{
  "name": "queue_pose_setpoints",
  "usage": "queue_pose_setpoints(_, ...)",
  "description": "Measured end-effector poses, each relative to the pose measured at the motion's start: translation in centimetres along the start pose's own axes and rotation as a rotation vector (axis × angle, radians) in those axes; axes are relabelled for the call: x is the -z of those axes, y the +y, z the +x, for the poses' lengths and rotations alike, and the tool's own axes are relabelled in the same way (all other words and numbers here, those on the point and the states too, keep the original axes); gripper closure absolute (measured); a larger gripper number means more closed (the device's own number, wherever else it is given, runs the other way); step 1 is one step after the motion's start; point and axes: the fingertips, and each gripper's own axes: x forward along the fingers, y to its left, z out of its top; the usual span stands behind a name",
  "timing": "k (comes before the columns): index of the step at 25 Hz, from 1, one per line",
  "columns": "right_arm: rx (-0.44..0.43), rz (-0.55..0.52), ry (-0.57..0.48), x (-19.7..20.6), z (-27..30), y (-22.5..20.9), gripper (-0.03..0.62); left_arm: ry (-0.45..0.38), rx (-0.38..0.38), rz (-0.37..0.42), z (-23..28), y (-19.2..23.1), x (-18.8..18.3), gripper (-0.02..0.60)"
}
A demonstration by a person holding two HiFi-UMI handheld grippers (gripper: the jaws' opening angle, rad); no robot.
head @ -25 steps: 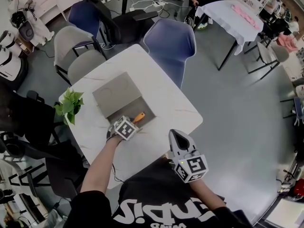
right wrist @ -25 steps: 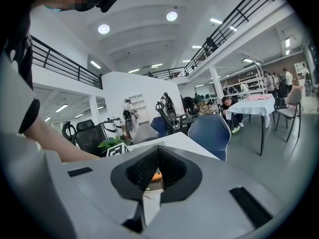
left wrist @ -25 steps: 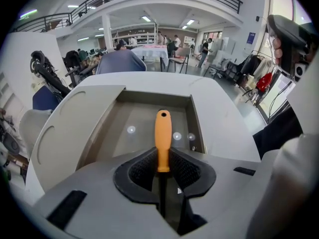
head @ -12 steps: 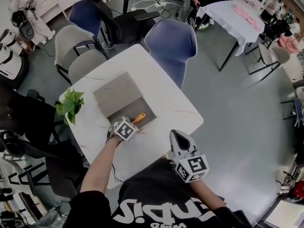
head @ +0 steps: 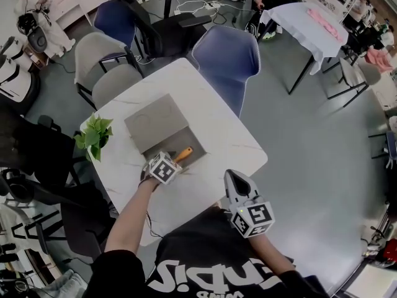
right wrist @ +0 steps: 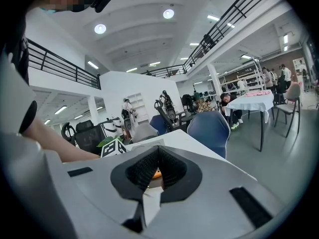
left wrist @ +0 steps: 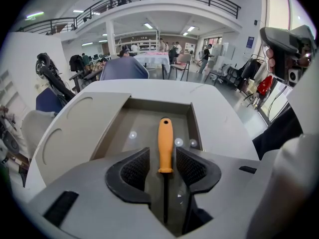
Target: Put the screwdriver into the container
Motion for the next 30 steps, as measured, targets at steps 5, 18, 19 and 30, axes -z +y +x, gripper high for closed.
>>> queue_pose_setpoints(5,-0.003,0.012,-0.005,0.1,0.1,0.0,0.585,-0.056,-0.040,0.029,-1.9,0.3,-1.7,0.521)
queue_pose_setpoints(18,-0.044,0.002,-0.011,-0.5,0.7,1.0,0.585,-0.436,-0.102,-0.011,-14.0,-2.5,-10.2,0.569)
queue_pose_setpoints(19,-0.049,-0.001,-0.015,-0.7,0.8,1.1,0.585,-0.469,-0.113,-0.014,-15.1,-2.8,-10.7,0.569)
queue_pose_setpoints(30,-0.103,-0.052,-0.085,-3.5,0.5,2.1,0.585,-0.755,-0.173,-0.122,-21.9,-7.7,-11.2,0.569)
